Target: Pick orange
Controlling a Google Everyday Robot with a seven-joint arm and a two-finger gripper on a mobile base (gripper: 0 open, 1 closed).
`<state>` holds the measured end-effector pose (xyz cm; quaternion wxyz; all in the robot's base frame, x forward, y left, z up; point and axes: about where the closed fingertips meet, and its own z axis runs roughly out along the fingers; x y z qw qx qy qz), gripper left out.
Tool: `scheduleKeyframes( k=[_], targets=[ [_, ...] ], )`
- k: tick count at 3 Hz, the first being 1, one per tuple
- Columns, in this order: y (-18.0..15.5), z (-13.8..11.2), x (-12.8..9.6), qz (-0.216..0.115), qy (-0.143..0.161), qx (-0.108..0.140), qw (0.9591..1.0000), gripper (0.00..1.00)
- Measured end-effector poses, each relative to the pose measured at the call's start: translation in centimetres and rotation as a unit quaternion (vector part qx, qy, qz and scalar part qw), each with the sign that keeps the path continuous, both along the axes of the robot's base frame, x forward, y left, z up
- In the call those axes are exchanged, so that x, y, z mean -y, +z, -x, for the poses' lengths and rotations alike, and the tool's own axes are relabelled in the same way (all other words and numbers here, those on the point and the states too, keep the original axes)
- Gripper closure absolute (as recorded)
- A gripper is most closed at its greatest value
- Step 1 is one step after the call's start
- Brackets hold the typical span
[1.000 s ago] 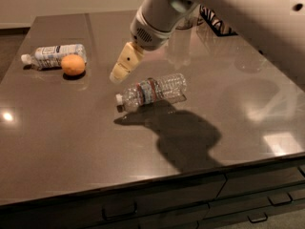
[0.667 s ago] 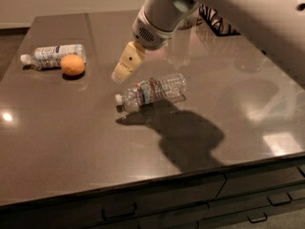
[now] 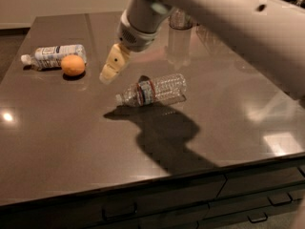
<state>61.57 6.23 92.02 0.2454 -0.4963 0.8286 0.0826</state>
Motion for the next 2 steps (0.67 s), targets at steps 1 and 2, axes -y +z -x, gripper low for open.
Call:
scheduleKeyframes(
  k=[1,2],
  targets=[
    [-1.5,-2.9,-2.7,0.005,-0.025,0.003,0.9997,0.0],
    [-2.9,-5.6,-4.7,-0.012,-0.058,0.002,0.9982,0.0]
  ],
)
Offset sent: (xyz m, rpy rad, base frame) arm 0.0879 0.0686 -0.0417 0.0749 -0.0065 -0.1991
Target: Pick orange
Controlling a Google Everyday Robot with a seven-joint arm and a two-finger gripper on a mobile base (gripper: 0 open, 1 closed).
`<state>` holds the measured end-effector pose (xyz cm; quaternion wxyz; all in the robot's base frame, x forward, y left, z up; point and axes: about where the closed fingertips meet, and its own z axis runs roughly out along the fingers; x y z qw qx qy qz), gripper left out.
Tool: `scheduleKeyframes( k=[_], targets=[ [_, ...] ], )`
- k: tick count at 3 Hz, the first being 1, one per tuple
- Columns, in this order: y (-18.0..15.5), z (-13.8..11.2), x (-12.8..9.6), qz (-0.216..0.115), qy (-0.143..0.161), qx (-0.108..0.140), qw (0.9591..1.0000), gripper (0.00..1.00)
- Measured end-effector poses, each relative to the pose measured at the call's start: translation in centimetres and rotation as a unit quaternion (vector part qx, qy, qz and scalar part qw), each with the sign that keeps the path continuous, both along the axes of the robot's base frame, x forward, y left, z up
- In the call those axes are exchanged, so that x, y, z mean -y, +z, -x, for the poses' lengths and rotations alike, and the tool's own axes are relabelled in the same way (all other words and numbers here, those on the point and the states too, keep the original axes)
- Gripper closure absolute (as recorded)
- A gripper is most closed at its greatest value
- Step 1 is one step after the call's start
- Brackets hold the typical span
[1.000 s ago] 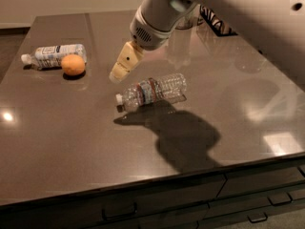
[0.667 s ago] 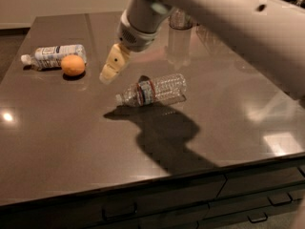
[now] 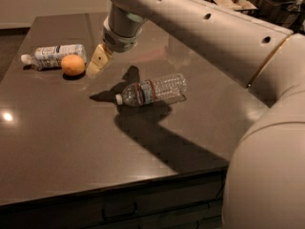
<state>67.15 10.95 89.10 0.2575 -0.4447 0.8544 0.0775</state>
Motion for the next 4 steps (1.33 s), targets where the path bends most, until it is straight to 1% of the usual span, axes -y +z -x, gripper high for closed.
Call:
scheduleKeyframes(
  k=[1,2,4],
  targets=[
    [-1.5,-1.4,-2.1,-0.023,-0.023,-0.004,0.9995,0.0],
    [-2.9,-2.3,-4.6,-0.041,-0.032,-0.009,0.9986,0.0],
    [-5.3,-3.4,-10.2,-0.05,-0.003,-0.026,0.9984,0.0]
  ],
)
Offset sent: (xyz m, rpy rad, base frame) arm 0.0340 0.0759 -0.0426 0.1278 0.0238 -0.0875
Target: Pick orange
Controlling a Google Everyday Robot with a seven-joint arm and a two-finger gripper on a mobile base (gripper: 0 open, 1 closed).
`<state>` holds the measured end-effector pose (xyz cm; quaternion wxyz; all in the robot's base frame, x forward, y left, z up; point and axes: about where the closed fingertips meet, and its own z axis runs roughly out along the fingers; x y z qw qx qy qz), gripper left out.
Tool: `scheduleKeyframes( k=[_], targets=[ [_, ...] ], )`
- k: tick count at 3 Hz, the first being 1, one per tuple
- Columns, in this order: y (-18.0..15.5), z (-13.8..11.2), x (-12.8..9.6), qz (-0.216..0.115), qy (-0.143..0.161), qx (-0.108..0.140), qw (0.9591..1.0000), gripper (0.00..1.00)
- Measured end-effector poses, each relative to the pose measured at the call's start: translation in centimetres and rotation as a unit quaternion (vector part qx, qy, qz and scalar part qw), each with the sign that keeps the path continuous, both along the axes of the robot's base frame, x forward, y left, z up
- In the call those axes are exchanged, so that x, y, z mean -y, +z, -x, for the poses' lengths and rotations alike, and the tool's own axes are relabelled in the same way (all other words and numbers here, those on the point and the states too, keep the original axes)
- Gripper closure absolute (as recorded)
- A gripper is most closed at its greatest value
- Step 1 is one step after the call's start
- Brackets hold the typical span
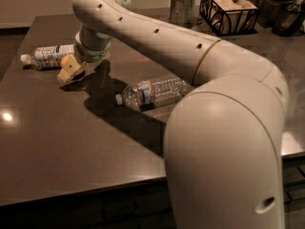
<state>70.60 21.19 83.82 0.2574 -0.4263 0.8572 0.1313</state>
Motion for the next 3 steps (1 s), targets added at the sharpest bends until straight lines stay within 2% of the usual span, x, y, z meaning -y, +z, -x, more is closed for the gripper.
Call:
scheduleKeyframes(
  k=[1,2,3],
  targets=[
    [-0.1,-0.2,-2.2,-0.003,0.018,-0.001,0.9998,0.0],
    [0.4,0.0,-3.9,0.001,0.027,0.004,0.9996,0.18],
    [0.7,0.3,-4.4,0.005,0.026,0.005,0.9996,0.42]
  ],
)
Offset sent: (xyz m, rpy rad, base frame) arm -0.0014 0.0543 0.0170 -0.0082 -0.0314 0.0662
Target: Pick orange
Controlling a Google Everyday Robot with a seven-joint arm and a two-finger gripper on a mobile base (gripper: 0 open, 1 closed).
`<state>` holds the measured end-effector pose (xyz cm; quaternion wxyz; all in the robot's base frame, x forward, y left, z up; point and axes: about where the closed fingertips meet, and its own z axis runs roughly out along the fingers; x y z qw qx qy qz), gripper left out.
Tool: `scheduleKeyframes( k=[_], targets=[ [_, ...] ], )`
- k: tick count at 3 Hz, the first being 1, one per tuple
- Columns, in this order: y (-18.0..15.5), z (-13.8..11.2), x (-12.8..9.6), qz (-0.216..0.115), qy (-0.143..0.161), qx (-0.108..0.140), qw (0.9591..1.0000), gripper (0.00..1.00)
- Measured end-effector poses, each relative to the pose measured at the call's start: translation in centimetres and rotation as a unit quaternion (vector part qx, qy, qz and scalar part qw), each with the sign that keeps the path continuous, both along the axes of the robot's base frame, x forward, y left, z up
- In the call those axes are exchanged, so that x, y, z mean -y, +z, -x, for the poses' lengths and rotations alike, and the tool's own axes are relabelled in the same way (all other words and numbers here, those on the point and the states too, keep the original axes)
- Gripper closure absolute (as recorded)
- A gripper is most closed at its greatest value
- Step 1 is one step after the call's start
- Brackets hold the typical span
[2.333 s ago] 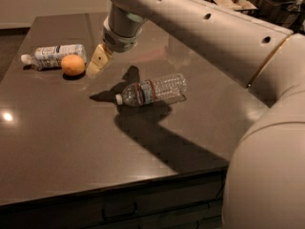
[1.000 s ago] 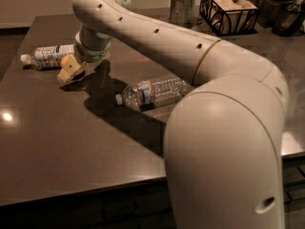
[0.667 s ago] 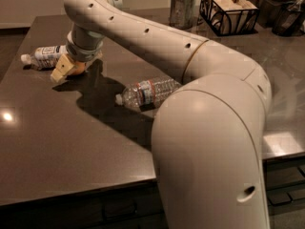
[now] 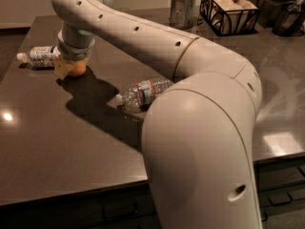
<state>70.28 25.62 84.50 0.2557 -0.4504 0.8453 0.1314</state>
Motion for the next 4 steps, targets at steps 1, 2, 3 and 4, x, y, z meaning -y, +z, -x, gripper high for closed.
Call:
scheduleKeyframes(
  k=[1,2,3,4],
  targets=[
    [1.0,0.4,0.1,0.002,-0.004,0.009,1.0,0.65],
    [2.7,1.1,0.8,0.003,-0.01,0.022,0.9997,0.88],
    [5.6,1.9,1.5,0.005,-0.008,0.04,0.9991,1.0],
    [10.2,3.4,2.2,-0.004,0.013,0.065,0.9978,1.0]
  ],
)
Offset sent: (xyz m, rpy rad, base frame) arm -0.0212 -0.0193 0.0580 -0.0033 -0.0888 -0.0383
